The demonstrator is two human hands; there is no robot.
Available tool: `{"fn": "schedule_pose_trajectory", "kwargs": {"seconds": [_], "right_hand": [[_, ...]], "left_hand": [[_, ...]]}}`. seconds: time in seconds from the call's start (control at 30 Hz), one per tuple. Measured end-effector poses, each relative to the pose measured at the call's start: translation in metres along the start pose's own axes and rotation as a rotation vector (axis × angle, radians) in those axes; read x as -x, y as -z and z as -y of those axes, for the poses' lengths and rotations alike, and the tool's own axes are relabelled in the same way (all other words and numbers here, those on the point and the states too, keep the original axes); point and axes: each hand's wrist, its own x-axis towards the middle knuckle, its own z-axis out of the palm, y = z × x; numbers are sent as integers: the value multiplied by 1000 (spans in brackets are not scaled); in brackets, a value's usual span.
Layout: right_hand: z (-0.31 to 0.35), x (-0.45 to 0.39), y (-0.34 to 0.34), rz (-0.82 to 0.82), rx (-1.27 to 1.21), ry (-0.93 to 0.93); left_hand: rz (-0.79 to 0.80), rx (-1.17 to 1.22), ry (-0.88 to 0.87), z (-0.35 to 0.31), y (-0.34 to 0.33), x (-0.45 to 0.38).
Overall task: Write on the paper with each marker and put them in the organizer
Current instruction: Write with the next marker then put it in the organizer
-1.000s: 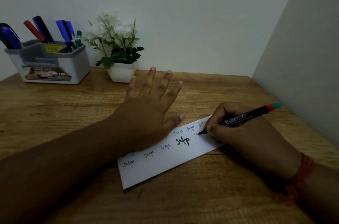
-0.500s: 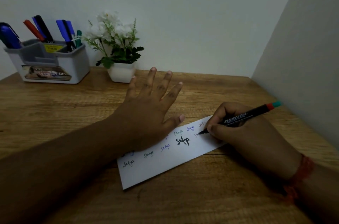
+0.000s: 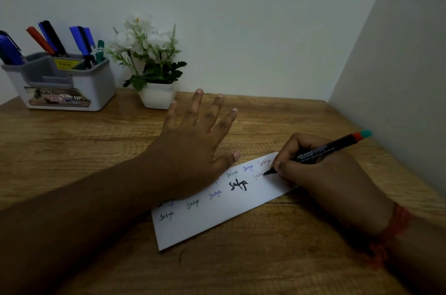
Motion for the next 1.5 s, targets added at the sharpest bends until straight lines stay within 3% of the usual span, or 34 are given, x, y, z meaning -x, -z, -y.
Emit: {"fn": "schedule_pose_trajectory", "kwargs": {"seconds": [0.43,0.63,0.93,1.13,1.4,1.5], "right_hand": [[-1,-3,-1,-11,14,-23],[-5,-9,3,-181,-171,-17],[-4,-9,5,-167,-199,2],[0,-5,6,-152,-194,59],[-2,-3,6,-78,-160,76],[-3,-2,6,-60,-149,89]], "left_hand": [[6,10,-13,0,0,0],[14,-5,-28,1,1,0],[65,49,-109,7,9,-2],[16,273,-5,20,9,-5],[32,279,88,31,8,-12],[-36,295,100,32,7,-12]]}}
